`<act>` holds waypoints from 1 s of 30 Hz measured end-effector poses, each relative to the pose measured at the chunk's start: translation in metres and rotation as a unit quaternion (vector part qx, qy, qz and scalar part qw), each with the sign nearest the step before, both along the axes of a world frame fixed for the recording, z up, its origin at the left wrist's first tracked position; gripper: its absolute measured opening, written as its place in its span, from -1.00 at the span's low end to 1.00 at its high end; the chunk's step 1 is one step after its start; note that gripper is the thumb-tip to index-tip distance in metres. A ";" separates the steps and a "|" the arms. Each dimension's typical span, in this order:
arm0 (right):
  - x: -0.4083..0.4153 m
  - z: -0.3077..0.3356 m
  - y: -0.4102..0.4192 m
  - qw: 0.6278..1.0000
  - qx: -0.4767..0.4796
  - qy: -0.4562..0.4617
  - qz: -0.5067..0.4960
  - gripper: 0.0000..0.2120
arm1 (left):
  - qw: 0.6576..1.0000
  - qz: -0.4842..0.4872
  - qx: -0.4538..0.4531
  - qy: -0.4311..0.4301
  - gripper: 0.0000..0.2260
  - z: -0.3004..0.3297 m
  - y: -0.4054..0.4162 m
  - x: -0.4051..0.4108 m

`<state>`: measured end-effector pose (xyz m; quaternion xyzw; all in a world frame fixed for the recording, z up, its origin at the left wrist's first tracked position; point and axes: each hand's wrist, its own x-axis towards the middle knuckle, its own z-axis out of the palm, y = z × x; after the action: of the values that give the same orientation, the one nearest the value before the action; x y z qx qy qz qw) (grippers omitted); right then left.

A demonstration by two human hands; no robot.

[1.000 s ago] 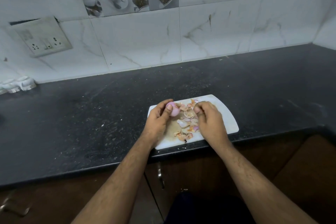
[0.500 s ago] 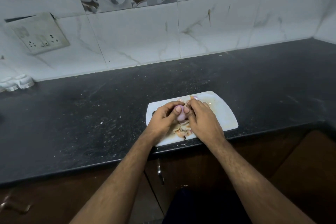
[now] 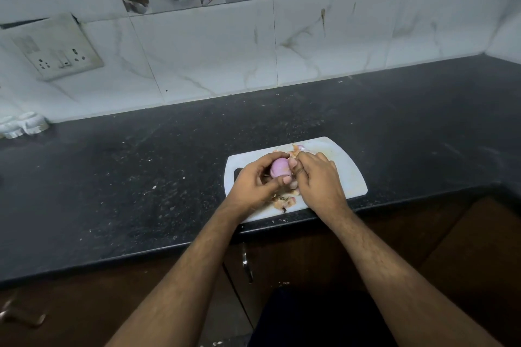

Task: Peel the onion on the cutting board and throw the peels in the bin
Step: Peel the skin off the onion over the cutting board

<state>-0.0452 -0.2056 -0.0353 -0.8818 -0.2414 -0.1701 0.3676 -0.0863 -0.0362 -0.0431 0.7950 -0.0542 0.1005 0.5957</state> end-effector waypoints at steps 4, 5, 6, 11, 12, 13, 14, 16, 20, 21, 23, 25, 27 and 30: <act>0.002 -0.002 0.002 0.999 -0.036 -0.002 -0.008 -0.72 | 0.990 0.026 0.129 -0.054 -0.62 0.000 -0.006 0.000; 0.002 -0.002 0.003 0.999 -0.045 -0.003 -0.014 -0.70 | 0.987 0.031 0.147 -0.058 -0.62 -0.001 -0.007 0.002; 0.001 -0.002 0.004 0.999 -0.046 -0.006 -0.023 -0.70 | 0.986 0.038 0.153 -0.055 -0.62 -0.001 -0.009 0.003; -0.006 -0.004 0.000 0.998 0.013 0.013 -0.067 -0.71 | 0.990 0.096 0.106 -0.003 -0.63 0.004 0.006 0.006; -0.005 -0.003 0.001 0.998 -0.004 0.024 -0.064 -0.72 | 0.992 0.080 0.101 0.000 -0.62 0.004 0.008 0.005; -0.003 -0.003 0.002 0.998 -0.020 0.034 -0.058 -0.72 | 0.994 0.068 0.089 0.004 -0.62 0.005 0.009 0.004; -0.002 -0.003 0.003 0.997 -0.028 0.040 -0.054 -0.73 | 0.995 0.062 0.073 0.008 -0.60 0.003 0.010 0.004; -0.002 -0.003 0.003 0.998 -0.020 0.044 -0.047 -0.76 | 0.998 0.054 0.037 0.015 -0.55 0.001 0.010 0.004; 0.002 -0.007 0.001 0.998 0.002 0.057 -0.040 -0.85 | 0.998 0.036 -0.038 0.035 -0.52 -0.002 0.015 0.007; 0.002 -0.007 0.001 0.998 -0.002 0.060 -0.035 -0.79 | 0.998 0.033 -0.047 0.037 -0.50 -0.002 0.016 0.008; 0.001 -0.006 0.002 0.997 0.003 0.062 -0.035 -0.76 | 0.997 0.028 -0.062 0.038 -0.53 -0.004 0.015 0.009; 0.000 -0.004 0.001 0.996 0.033 0.063 -0.049 -0.83 | 0.996 0.023 -0.080 0.042 -0.56 -0.004 0.015 0.010; -0.001 -0.004 0.001 0.994 0.066 0.063 -0.058 -0.85 | 0.994 0.012 -0.100 0.048 -0.56 -0.004 0.015 0.009; -0.003 -0.006 0.000 0.995 0.085 0.042 -0.034 -0.91 | 0.990 -0.001 -0.133 0.054 -0.51 -0.002 0.011 0.007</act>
<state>-0.0482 -0.2059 -0.0409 -0.8617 -0.1801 -0.1649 0.4449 -0.0793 -0.0254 -0.0452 0.7131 -0.0085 0.0628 0.6982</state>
